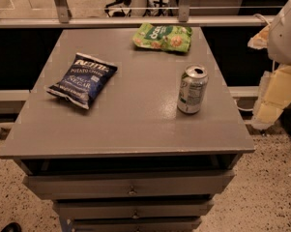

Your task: Knock 7up can over

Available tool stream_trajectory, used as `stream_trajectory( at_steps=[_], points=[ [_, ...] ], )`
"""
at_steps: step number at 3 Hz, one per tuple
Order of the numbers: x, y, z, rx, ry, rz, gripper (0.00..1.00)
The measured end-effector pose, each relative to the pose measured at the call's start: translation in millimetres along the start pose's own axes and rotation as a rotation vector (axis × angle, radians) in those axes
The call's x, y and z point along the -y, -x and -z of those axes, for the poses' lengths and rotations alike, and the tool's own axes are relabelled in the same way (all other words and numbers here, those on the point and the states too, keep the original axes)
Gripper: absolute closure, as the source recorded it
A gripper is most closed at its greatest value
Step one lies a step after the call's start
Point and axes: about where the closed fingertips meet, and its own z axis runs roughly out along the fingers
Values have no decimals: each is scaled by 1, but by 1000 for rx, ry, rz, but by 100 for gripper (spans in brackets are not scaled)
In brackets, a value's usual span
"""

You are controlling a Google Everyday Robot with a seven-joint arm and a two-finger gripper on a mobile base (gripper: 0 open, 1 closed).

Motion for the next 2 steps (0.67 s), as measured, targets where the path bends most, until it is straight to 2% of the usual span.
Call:
stream_trajectory(
  at_steps=[1, 2],
  points=[
    [0, 0, 0, 3, -3, -1, 0],
    [7, 6, -22, 114, 16, 0, 0]
  ],
)
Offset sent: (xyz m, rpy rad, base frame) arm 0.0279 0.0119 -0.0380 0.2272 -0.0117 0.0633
